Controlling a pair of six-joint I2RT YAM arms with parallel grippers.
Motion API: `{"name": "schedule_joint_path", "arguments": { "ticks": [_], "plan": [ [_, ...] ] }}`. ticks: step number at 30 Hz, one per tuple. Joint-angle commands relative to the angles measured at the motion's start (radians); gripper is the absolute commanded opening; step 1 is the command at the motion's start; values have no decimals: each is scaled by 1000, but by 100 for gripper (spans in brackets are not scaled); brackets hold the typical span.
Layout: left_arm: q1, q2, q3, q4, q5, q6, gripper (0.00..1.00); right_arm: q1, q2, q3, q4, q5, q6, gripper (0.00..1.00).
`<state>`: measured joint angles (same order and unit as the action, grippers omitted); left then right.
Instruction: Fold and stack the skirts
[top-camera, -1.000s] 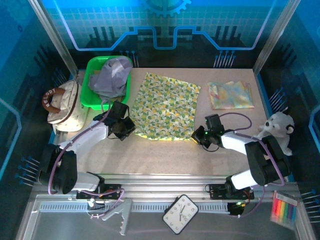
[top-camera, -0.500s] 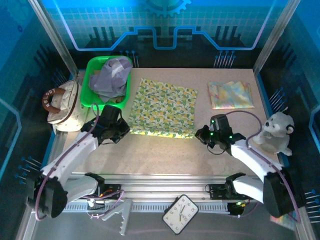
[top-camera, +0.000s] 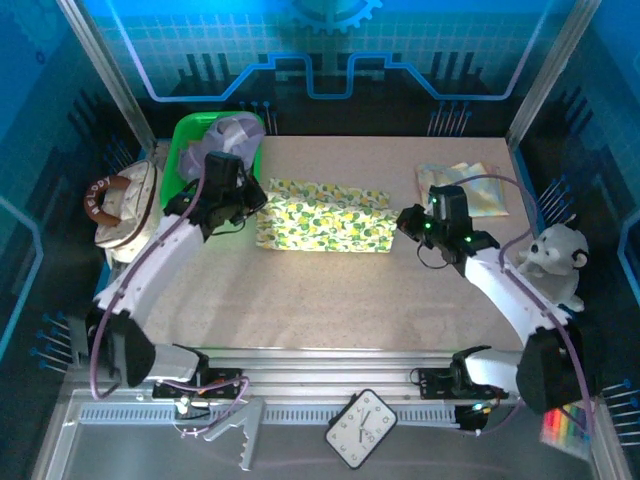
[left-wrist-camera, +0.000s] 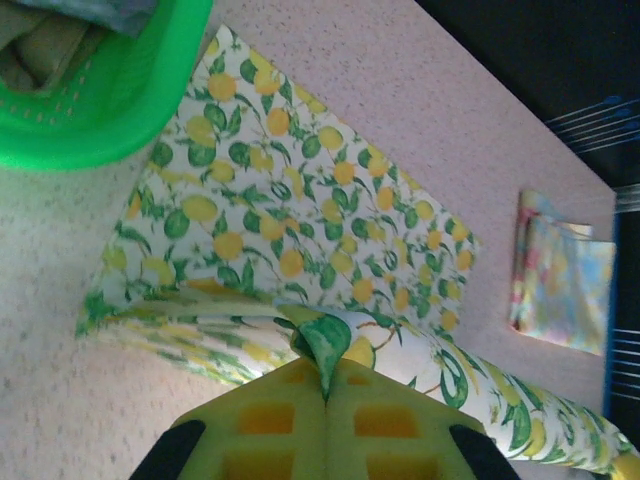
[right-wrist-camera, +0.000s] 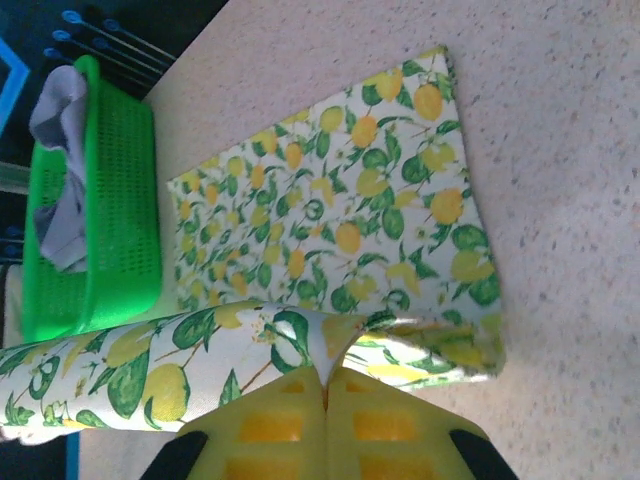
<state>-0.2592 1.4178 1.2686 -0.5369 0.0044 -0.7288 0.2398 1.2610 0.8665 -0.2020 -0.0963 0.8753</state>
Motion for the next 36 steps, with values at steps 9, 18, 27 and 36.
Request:
{"name": "schedule_joint_path", "arguments": {
  "ticks": [9, 18, 27, 36],
  "plan": [
    [59, 271, 240, -30, -53, 122, 0, -50, 351, 286, 23, -68, -135, 0],
    [92, 421, 363, -61, -14, 154, 0, -81, 532, 437, -34, -90, -124, 0],
    [100, 641, 560, -126, -69, 206, 0, -120, 744, 596, -100, -122, -101, 0],
    [100, 816, 681, -156, -62, 214, 0, -126, 855, 660, -119, -132, -73, 0]
  ]
}}
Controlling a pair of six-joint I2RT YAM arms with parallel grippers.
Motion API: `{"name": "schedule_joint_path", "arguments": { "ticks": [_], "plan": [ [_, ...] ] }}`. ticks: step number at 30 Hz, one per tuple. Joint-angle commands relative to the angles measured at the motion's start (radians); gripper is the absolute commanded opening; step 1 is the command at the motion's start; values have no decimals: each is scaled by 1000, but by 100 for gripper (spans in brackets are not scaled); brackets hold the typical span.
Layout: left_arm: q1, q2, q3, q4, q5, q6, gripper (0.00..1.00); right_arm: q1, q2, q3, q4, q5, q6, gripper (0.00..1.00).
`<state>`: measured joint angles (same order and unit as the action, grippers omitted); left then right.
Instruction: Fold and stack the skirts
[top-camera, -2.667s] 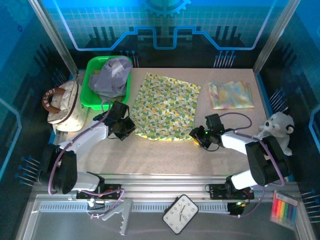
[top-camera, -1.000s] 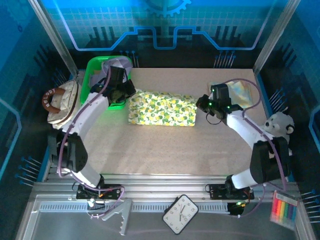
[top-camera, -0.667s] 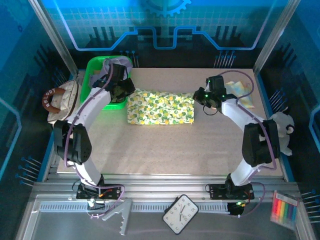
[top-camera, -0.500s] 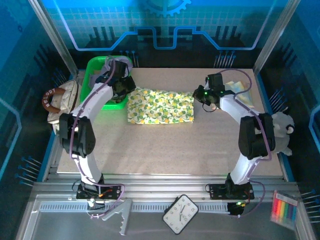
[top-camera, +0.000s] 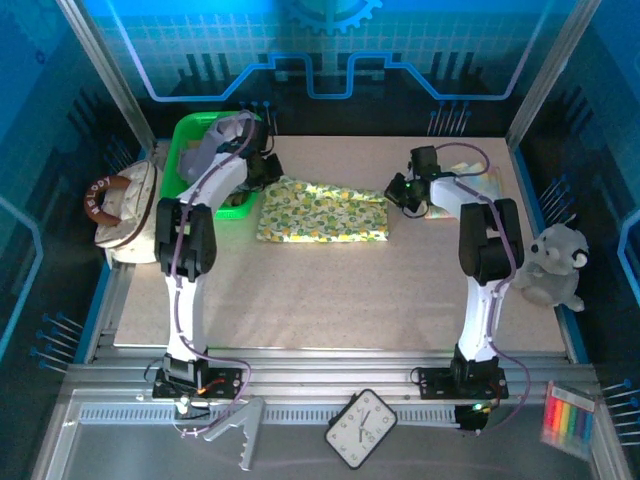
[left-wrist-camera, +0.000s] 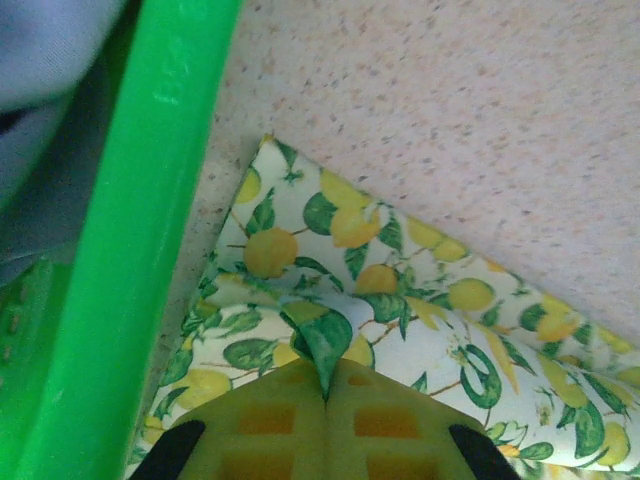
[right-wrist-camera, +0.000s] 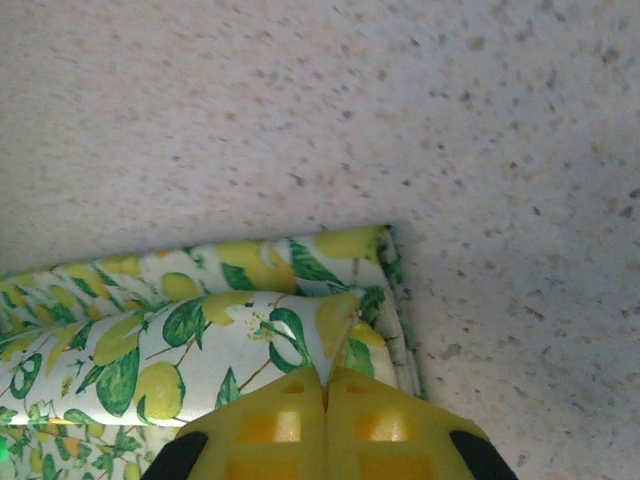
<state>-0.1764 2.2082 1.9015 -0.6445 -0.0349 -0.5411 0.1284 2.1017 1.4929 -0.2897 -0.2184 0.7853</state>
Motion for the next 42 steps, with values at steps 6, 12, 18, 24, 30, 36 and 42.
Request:
{"name": "schedule_joint_path", "arguments": {
  "ticks": [6, 12, 18, 24, 30, 36, 42],
  "plan": [
    [17, 45, 61, -54, -21, 39, 0, -14, -4, 22, -27, 2, 17, 0],
    [18, 92, 162, -123, -27, 49, 9, -24, -11, 32, -16, -24, 19, 16],
    [14, -27, 122, -116, 127, 8, 99, -16, -174, -71, 19, 6, -7, 47],
    [-33, -213, -128, 17, 274, -72, 99, 39, -332, -212, 9, -22, -12, 99],
    [-86, -248, -295, 143, 381, -188, 99, 114, -298, -245, 91, -212, 84, 100],
    [-107, -199, -396, 228, 369, -258, 99, 175, -216, -232, 90, -209, 122, 100],
    [-109, -196, -579, 263, 301, -297, 99, 171, -198, -346, 80, -153, 102, 100]
  ]
}}
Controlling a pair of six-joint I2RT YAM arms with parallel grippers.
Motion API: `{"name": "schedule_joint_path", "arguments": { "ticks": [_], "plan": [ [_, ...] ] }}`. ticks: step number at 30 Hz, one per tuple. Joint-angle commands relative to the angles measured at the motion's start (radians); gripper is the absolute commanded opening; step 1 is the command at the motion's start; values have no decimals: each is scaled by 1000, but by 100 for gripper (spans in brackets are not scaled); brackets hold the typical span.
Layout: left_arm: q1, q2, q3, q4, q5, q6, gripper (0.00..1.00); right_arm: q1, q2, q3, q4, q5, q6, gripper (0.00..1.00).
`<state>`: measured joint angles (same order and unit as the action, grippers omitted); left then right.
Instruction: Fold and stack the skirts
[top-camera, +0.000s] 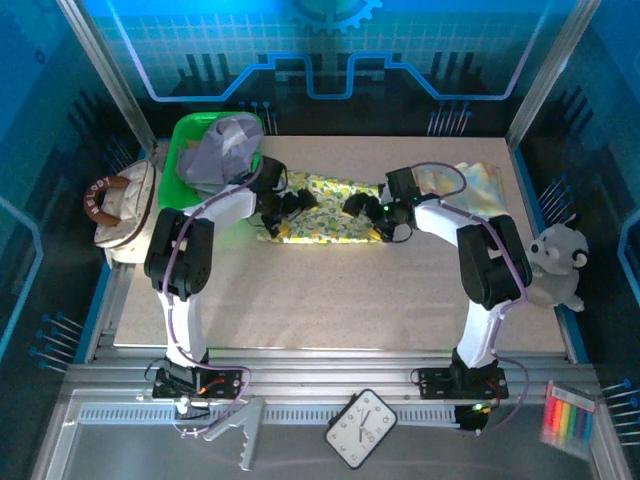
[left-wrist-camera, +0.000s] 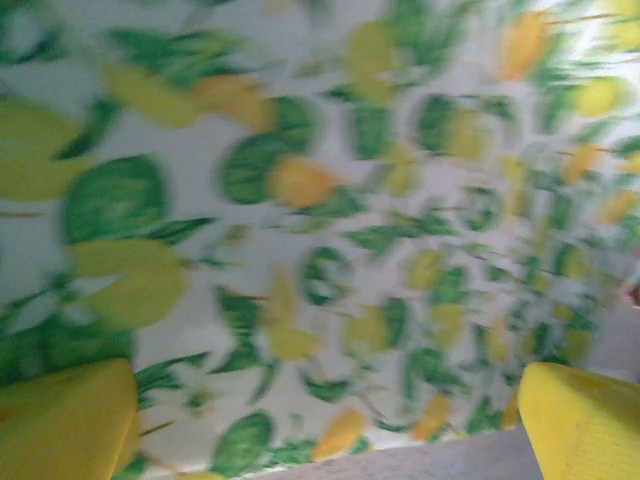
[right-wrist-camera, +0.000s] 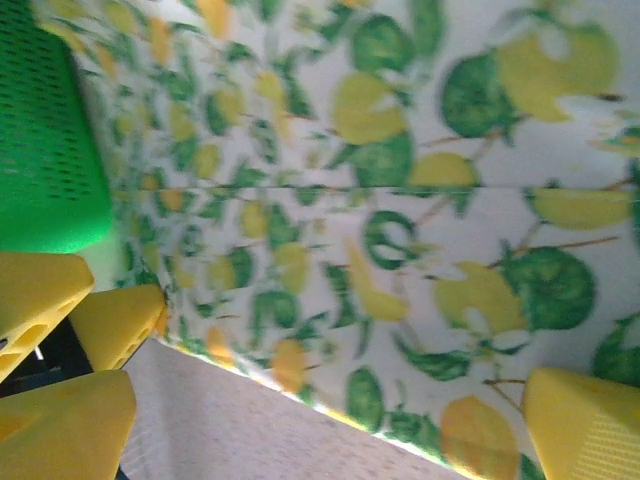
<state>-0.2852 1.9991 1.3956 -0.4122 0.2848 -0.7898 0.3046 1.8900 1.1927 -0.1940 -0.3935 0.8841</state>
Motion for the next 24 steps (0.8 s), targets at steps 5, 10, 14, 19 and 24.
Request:
{"name": "schedule_joint_path", "arguments": {
  "ticks": [5, 10, 14, 19, 24],
  "plan": [
    [-9, -49, -232, 72, -3, -77, 99, -6, -30, -101, -54, 27, -47, 99],
    [-52, -163, -362, 91, 9, -121, 99, -9, -111, -171, -72, 26, -70, 99],
    [-60, -274, -376, 67, 5, -136, 99, -9, -182, -166, -49, -14, -61, 99],
    [-59, -298, -262, 18, -106, -95, 99, -5, -196, -108, 26, 20, -39, 99],
    [-52, -168, -45, 57, -70, -91, 99, -2, -81, -1, 168, 15, 61, 99]
  ]
}}
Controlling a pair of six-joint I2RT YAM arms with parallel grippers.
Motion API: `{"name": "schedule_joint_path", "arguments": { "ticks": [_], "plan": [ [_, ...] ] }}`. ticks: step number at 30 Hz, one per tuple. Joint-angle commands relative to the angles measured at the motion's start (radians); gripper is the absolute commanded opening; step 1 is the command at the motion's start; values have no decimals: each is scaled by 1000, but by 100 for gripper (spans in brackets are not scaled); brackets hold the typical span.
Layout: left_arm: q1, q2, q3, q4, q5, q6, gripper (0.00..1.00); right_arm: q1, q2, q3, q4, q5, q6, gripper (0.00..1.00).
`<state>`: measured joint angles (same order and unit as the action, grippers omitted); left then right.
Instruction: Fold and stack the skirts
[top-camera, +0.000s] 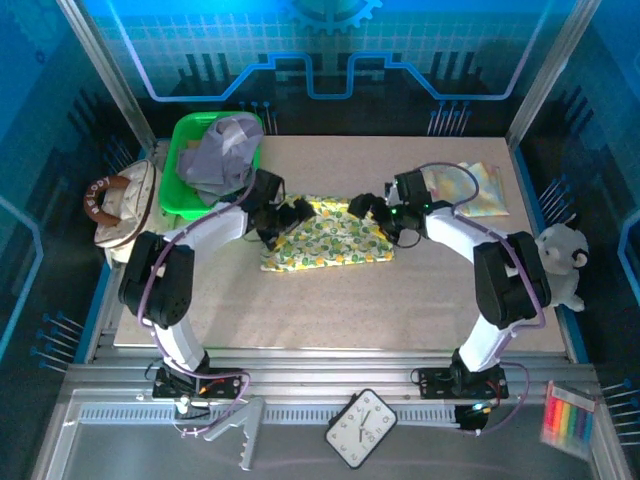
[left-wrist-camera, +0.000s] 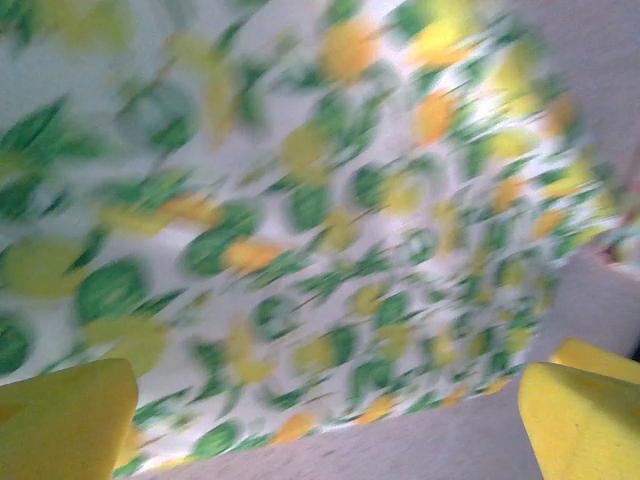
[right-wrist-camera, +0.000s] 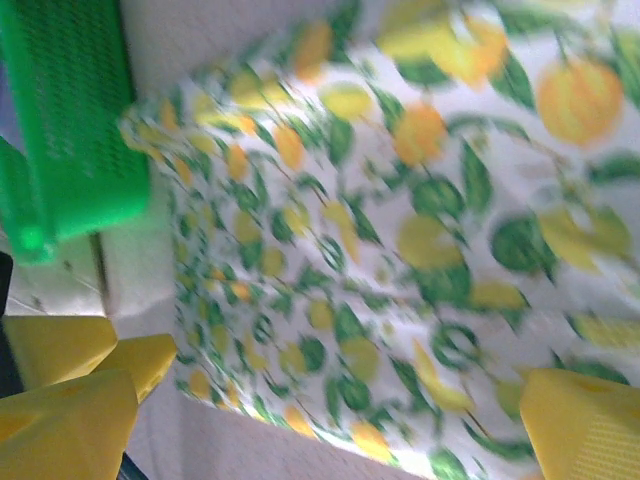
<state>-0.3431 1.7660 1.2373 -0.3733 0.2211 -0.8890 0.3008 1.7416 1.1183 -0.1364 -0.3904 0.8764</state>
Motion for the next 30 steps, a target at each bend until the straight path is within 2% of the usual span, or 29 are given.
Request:
{"name": "schedule_joint_path", "arguments": {
  "ticks": [1, 4, 6, 14, 16, 23, 30],
  "plan": [
    [6, 90, 149, 46, -3, -4, 99, 1, 95, 96, 133, 18, 94, 99],
    [10, 155, 203, 139, 12, -71, 99, 2, 156, 144, 192, 37, 173, 99],
    [18, 192, 208, 257, 41, -169, 99, 3, 203, 163, 264, 38, 255, 99],
    [19, 294, 127, 705, 53, -512, 99, 29, 347, 205, 504, 26, 532, 100],
    [18, 323, 116, 761, 37, -542, 99, 35, 382, 210, 557, 31, 580, 99],
    [37, 402, 114, 614, -97, -386, 99, 10, 446, 209, 546, 82, 558, 99],
    [58, 384, 47, 481, -199, -252, 99, -67, 397, 132, 497, 71, 455, 99]
  ]
}}
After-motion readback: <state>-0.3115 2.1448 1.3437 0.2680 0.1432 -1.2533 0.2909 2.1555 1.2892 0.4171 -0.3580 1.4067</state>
